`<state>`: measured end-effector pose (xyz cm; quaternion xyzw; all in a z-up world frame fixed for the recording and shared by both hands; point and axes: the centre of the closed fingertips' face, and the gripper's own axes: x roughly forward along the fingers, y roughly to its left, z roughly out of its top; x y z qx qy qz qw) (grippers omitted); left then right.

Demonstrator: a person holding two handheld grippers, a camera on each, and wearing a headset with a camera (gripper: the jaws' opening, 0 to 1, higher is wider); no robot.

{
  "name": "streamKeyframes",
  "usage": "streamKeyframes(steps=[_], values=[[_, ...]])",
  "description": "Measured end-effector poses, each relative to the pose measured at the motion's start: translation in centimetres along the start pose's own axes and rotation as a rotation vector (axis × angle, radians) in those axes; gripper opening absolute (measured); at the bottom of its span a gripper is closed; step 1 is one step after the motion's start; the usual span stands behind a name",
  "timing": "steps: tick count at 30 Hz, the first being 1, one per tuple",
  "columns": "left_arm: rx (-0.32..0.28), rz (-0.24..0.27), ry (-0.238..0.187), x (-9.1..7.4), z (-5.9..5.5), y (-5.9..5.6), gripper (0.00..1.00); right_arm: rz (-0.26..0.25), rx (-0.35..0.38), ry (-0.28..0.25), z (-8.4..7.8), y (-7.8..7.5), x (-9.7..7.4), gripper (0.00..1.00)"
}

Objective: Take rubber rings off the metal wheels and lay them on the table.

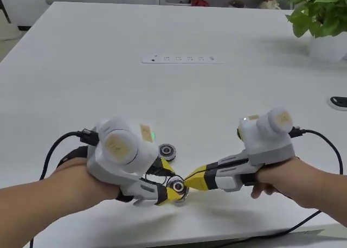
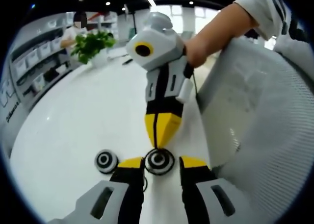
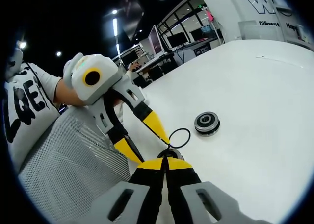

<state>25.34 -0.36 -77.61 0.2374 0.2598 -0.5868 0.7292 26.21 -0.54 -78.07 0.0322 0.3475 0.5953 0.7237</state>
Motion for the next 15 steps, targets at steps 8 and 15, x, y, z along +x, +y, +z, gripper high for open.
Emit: streamKeyframes(steps=[8, 15], values=[[-0.035, 0.01, -0.029, -1.7, 0.0, -0.1, 0.35, 0.006, -0.004, -0.007, 0.5, 0.2, -0.1, 0.0], [-0.059, 0.029, -0.036, -3.0, -0.3, -0.1, 0.43, 0.017, -0.021, -0.003, 0.9, 1.0, 0.0, 0.0]])
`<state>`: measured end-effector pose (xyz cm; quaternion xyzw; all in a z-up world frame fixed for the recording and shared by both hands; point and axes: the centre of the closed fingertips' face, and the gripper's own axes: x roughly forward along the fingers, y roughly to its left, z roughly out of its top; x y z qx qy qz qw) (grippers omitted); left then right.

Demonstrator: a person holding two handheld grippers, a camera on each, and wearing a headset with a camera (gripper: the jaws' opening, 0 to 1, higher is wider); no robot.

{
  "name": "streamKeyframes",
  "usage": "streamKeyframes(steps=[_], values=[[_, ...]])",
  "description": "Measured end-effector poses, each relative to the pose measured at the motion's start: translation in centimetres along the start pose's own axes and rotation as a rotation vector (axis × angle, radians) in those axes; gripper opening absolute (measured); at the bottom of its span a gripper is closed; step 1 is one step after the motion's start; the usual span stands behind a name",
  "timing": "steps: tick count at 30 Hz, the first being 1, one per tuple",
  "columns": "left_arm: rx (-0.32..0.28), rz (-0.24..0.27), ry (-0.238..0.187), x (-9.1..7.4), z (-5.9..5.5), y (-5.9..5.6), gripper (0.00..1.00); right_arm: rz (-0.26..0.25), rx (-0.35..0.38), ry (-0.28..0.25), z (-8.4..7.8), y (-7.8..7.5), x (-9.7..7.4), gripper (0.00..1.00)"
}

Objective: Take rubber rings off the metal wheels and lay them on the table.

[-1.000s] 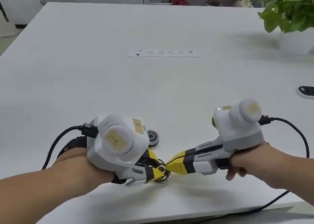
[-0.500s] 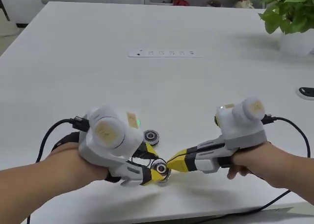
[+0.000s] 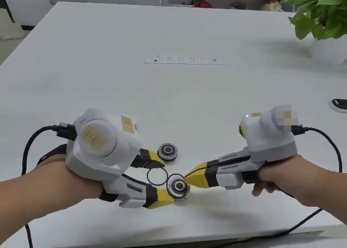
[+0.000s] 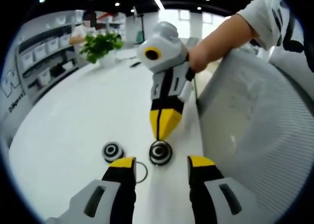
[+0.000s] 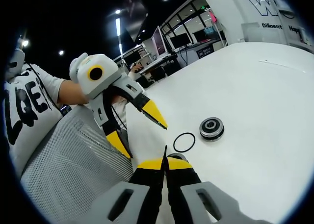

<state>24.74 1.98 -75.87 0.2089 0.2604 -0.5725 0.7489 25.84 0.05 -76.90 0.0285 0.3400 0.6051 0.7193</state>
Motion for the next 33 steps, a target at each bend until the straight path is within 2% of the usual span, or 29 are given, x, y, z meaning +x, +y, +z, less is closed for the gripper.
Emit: streamKeyframes(steps=[7, 16, 33], values=[[-0.014, 0.031, -0.013, -1.4, -0.2, 0.5, 0.47, 0.006, -0.014, -0.001, 0.5, 0.2, 0.0, 0.0], [-0.044, 0.074, -0.017, -3.3, -1.3, 1.4, 0.52, 0.013, -0.031, -0.003, 1.6, 0.6, 0.4, 0.0], [-0.072, 0.155, -0.027, -5.7, -2.8, 2.5, 0.57, 0.038, -0.051, 0.017, 2.5, 0.9, 3.0, 0.0]])
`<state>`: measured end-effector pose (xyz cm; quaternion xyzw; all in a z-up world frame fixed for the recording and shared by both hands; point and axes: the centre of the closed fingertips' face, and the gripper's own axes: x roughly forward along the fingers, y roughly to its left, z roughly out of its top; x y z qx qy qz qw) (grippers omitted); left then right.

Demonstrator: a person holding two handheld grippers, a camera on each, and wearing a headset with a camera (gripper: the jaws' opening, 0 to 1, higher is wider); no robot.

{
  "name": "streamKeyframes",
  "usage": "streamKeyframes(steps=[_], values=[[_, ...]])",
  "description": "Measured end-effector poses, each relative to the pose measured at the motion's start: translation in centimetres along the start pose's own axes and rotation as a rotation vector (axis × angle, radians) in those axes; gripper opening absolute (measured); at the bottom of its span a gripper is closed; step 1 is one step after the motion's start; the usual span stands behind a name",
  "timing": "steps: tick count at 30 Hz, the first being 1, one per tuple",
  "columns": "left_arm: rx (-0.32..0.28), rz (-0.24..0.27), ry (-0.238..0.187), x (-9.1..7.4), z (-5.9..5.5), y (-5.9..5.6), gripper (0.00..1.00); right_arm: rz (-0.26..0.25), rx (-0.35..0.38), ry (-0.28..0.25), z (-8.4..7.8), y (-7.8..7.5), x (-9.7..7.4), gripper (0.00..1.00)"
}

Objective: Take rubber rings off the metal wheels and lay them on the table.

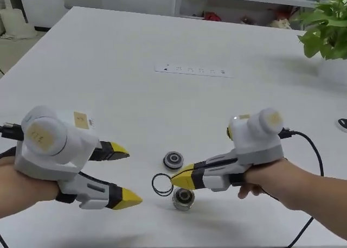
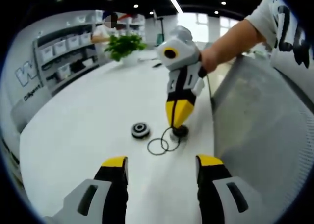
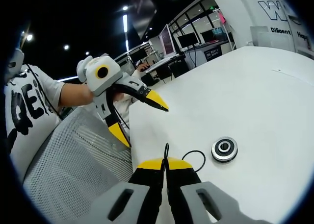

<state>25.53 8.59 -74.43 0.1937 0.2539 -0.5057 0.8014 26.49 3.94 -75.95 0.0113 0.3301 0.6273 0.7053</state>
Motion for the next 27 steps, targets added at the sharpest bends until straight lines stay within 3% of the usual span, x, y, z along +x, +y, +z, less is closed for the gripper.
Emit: streamKeyframes(steps=[15, 27], values=[[-0.035, 0.056, 0.003, -1.9, -1.4, 1.5, 0.58, 0.022, -0.007, 0.016, 0.2, 0.1, 2.8, 0.0], [-0.05, 0.059, 0.012, -1.9, -2.0, 1.3, 0.58, -0.008, 0.001, 0.032, -0.4, -0.7, 3.5, 0.0]])
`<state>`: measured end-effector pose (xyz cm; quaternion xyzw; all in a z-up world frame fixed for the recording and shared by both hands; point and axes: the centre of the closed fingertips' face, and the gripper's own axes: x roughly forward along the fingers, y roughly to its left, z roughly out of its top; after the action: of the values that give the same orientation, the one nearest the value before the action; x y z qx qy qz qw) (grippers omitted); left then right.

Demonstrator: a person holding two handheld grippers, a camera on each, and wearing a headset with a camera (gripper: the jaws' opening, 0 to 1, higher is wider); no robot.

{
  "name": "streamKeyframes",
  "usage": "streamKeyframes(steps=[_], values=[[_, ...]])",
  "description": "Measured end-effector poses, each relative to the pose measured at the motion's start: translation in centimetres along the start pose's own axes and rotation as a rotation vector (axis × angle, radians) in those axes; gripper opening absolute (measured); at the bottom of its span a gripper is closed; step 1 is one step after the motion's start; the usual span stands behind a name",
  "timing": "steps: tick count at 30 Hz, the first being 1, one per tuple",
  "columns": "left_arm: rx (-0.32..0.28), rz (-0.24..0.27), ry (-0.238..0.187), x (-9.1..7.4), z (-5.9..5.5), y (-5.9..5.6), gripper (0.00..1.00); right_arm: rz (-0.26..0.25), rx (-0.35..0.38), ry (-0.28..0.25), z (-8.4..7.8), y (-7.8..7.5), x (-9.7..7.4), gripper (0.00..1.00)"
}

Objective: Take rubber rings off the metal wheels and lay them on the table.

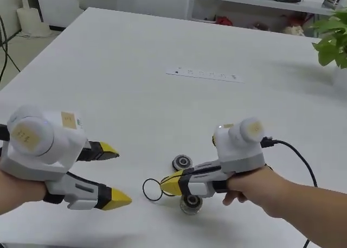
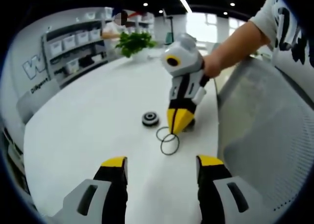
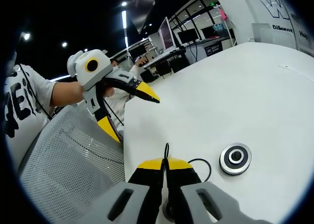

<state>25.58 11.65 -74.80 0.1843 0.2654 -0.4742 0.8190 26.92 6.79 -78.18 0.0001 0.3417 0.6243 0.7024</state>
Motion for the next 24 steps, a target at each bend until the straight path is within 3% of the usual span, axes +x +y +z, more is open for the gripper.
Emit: streamKeyframes(steps=[9, 17, 24], values=[[0.002, -0.003, 0.008, 0.1, 0.0, 0.0, 0.57, -0.058, -0.014, -0.008, 0.0, -1.1, -0.2, 0.0], [0.004, -0.007, 0.012, 0.2, 0.1, 0.1, 0.57, -0.081, -0.022, -0.006, -0.1, -1.5, -0.3, 0.14], [0.001, -0.009, 0.016, 0.2, 0.1, 0.0, 0.57, -0.083, -0.026, -0.008, 0.1, -1.4, -0.6, 0.2]])
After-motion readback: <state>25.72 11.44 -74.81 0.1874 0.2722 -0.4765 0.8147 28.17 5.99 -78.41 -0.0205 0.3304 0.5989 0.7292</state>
